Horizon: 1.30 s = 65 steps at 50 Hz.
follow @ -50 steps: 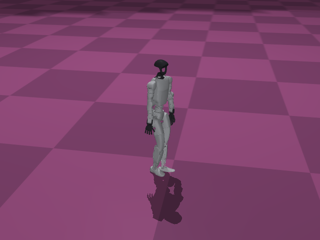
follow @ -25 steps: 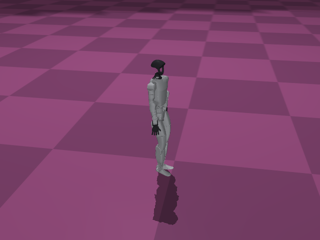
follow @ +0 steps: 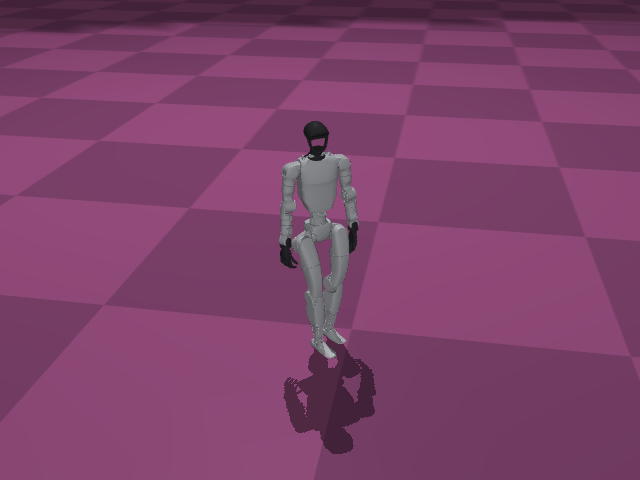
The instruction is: In place motions
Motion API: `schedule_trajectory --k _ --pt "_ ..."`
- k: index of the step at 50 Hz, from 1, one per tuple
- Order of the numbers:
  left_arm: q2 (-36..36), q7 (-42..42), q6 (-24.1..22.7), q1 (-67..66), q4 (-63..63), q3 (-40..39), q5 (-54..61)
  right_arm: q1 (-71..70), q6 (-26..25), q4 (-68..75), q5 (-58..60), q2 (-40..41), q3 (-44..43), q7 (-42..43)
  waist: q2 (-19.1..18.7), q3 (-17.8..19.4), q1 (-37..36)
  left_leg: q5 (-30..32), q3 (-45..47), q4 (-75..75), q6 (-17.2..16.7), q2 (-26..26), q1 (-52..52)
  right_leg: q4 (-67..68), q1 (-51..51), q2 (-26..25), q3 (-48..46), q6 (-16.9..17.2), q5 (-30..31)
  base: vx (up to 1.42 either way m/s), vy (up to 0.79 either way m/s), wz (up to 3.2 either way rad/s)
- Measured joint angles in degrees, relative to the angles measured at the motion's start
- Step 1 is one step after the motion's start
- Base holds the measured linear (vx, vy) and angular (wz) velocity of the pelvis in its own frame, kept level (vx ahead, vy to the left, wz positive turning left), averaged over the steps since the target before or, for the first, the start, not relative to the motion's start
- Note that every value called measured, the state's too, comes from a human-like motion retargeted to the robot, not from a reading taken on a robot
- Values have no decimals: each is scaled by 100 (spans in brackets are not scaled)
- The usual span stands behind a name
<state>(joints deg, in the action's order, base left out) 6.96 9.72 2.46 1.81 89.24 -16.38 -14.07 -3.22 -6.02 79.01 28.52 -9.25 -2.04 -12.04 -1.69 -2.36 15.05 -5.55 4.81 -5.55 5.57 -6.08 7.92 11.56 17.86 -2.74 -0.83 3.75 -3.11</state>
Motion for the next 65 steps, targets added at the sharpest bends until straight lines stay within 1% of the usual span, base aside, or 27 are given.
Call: schedule_trajectory --k 3,5,7,10,15,18,20,22,30,33,35,38,40,42,43,44,45,48,50,54,56,57,58,60,62,63,65 --pt "149 91 -1 -93 -34 -67 -18 -69 -27 66 -40 -13 43 48 -47 66 31 -165 875 64 -15 250 -78 -19 171 -20 -292 -408 -186 -29 31 -263" --pt "255 69 33 -172 44 -102 -55 -78 -24 84 -7 -4 60 14 -132 74 73 -277 1441 82 -70 481 -111 6 246 129 -1007 -781 -429 -36 38 -281" --pt "338 35 93 -278 159 -120 -102 -64 -14 102 20 -12 108 -6 -210 81 32 -373 2024 127 -149 705 -188 3 183 381 -2151 -1126 -731 -37 43 -319" --pt "416 34 246 -452 307 -175 -227 -63 -35 186 62 -48 157 47 -328 35 -161 -516 2948 222 -297 1004 -335 122 -16 732 -3995 -1455 -1285 -36 44 -357" --pt "400 94 447 -713 350 -273 -415 -77 -136 536 43 -160 71 370 -471 -87 -407 -739 4244 276 -592 1293 -609 434 -610 1063 -6555 -1393 -1964 -37 43 -323" --pt "326 39 494 -764 315 -321 -457 -52 -214 823 -73 -255 -57 512 -374 -169 -546 -864 4776 272 -761 1176 -839 242 -865 1105 -7269 -1255 -1628 -34 37 -280" --pt "280 27 507 -759 266 -371 -468 -60 -283 1026 -182 -308 -121 580 -233 -241 -677 -918 5177 296 -884 1005 -1015 128 -761 1141 -6966 -1314 -1073 -32 30 -274" --pt "234 49 497 -725 197 -372 -412 -79 -358 1174 -265 -331 -211 658 -199 -308 -701 -931 5442 280 -969 937 -1092 228 -510 1066 -6269 -1360 -1190 -45 22 -218" --pt "101 274 496 -190 -161 -94 -243 112 -287 1007 -371 -250 -428 627 -918 -270 368 -724 5860 217 -1186 1409 -1329 114 -434 514 -5785 -1005 -1124 -37 11 -84" --pt "101 372 397 -47 -589 -14 -352 173 -290 1023 -463 -133 -418 651 -880 -312 500 -406 5683 -81 -1068 1497 -1434 -12 -371 426 -5344 -1081 -1152 -28 0 -108" --pt "125 387 286 2 -867 21 -407 177 -345 1137 -598 -25 -353 638 -621 -384 481 -100 5494 -518 -803 1524 -1502 -75 -358 539 -4984 -1134 -1163 -17 -4 -136" --pt "169 302 225 41 -1118 61 -315 170 -395 1220 -615 145 -308 543 8 -495 200 137 4727 -1739 56 1509 -1269 -74 -355 919 -4245 -1215 -1121 -14 -5 -188" --pt "196 221 212 70 -1145 37 -168 159 -406 1119 -473 257 -236 460 338 -494 -44 234 3987 -2737 431 1551 -869 -104 -355 1006 -3717 -1294 -1053 -13 -4 -225" --pt "193 190 216 122 -1065 -67 -39 126 -409 897 -224 334 -114 387 437 -426 -140 279 3092 -3319 299 1433 -456 -177 -364 920 -3393 -1378 -951 -19 3 -185" --pt "162 188 240 156 -987 -167 46 96 -379 713 -7 366 -1 339 431 -350 -52 366 2167 -3575 145 1120 -103 -288 -433 832 -3314 -1428 -852 -21 11 -192" --pt "133 203 265 173 -918 -266 108 56 -324 552 180 379 125 296 463 -316 -96 387 1819 -3687 127 926 73 -292 -441 812 -3104 -1430 -808 -19 14 -236" --pt "105 226 290 183 -854 -364 158 11 -255 403 352 381 258 254 514 -303 -206 373 1761 -3728 179 792 159 -241 -416 827 -2829 -1407 -790 -16 15 -247" --pt "28 319 330 146 -724 -483 190 -142 -51 25 703 341 566 178 566 -222 -187 29 1964 -3713 478 880 333 -142 -374 825 -2334 -1451 -714 -15 16 -199" --pt "-34 336 326 87 -665 -468 126 -219 60 -154 794 319 682 169 538 -150 -177 -139 1844 -3425 525 765 442 -90 -384 779 -2053 -1457 -664 -9 17 -179" --pt "-163 304 356 2 -504 -260 -214 -234 173 -265 487 335 589 154 403 112 -468 -48 919 -1982 105 184 367 -171 -621 452 -1450 -1514 -481 -3 16 -195" --pt "-221 309 384 -36 -437 -135 -412 -217 178 -194 187 348 468 136 239 252 -637 19 564 -1016 -76 99 130 -266 -804 154 -1216 -1566 -377 8 12 -176" --pt "-255 307 389 -71 -416 -77 -494 -200 172 -138 52 350 409 124 148 292 -688 108 506 -573 -82 107 11 -323 -895 9 -1131 -1583 -331 14 9 -139" --pt "-299 292 378 -130 -407 -21 -550 -166 160 -76 -45 347 361 111 79 289 -699 309 580 -218 65 109 -80 -391 -981 -93 -1054 -1586 -297 21 6 -98" --pt "-375 280 323 -292 -394 71 -612 -134 115 144 -129 309 307 69 -123 161 -453 157 107 -59 -54 16 -244 -505 -1037 -259 -1029 -1559 -229 27 2 -35" --pt "-413 285 284 -392 -342 -6 -704 -130 -21 353 -24 315 354 106 -314 -26 -108 232 1309 76 -231 484 -299 -545 -916 -356 -1049 -1509 -186 13 -1 -9" --pt "-423 240 284 -386 -302 1 -766 -126 -98 439 11 342 318 212 -339 -46 29 247 1017 107 -183 405 -252 -552 -902 -338 -1057 -1477 -176 0 0 0" --pt "-419 138 276 -344 -234 106 -802 -107 -146 626 -71 355 214 546 -346 32 177 232 1260 147 -201 480 -350 -528 -939 -318 -1058 -1429 -147 0 3 -35"
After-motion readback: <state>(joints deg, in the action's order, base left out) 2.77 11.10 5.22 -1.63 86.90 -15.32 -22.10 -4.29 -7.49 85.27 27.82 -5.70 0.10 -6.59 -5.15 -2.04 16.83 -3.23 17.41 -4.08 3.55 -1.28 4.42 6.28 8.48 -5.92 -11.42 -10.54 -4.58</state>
